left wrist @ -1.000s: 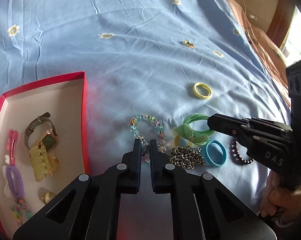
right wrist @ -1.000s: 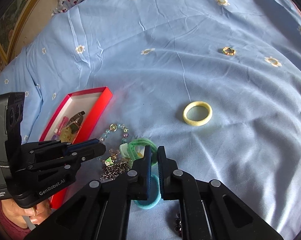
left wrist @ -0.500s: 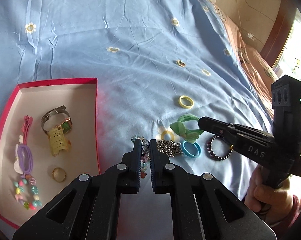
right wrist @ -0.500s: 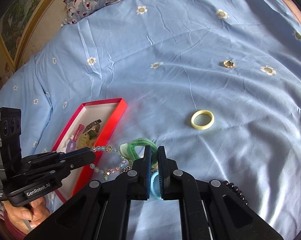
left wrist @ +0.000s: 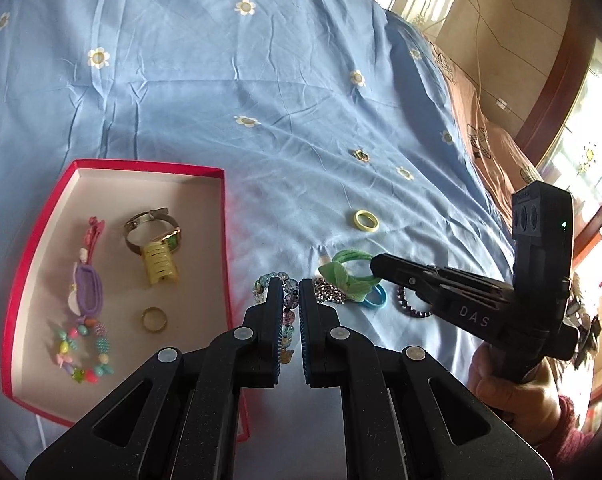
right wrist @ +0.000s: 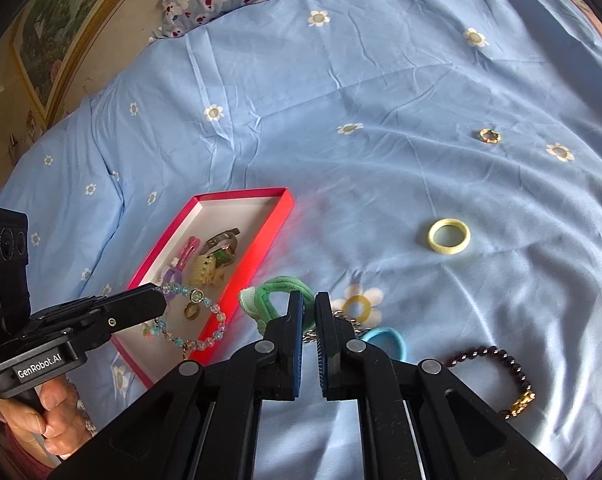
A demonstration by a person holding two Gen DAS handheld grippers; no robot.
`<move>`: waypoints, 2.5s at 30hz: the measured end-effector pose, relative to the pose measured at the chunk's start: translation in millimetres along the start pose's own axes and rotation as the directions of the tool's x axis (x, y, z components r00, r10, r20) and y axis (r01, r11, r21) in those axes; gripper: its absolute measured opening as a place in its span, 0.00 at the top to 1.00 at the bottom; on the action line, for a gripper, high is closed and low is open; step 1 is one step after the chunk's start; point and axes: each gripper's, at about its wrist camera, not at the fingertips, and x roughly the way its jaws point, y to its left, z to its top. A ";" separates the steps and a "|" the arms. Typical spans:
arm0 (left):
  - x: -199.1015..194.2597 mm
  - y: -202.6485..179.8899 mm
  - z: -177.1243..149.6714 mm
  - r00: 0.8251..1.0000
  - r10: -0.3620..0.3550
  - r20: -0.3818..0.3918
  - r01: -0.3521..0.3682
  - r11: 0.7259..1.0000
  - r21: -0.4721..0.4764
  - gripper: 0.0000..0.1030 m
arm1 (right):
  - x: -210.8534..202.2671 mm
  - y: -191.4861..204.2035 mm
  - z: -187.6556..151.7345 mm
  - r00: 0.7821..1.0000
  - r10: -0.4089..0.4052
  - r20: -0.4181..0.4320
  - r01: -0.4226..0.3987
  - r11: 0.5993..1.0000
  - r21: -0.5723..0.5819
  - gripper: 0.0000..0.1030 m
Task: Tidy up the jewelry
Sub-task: 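Carry the green hair tie and crystal bracelet with both tools into the red box, then open both tools to release the hair tie and bracelet in the box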
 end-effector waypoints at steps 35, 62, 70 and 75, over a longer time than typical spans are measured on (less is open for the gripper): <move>-31.8 101.9 -45.1 0.992 0.125 -0.009 -0.124 0.972 -0.201 0.94 | 64.7 117.0 -23.0 0.976 0.132 -0.171 -0.163 0.969 -0.184 0.94; -18.2 153.7 -72.4 0.969 0.226 -0.099 -0.245 0.930 -0.274 0.93 | 117.3 134.4 -35.9 0.963 0.034 -0.266 -0.111 0.954 -0.280 0.91; -21.1 153.4 -70.8 0.969 0.229 -0.092 -0.245 0.926 -0.286 0.74 | 115.1 131.7 -34.0 0.964 0.050 -0.260 -0.119 0.960 -0.255 0.82; -23.4 151.5 -70.4 0.966 0.240 -0.092 -0.256 0.924 -0.285 0.73 | 106.5 129.6 -29.3 0.972 0.058 -0.228 -0.115 0.963 -0.244 0.67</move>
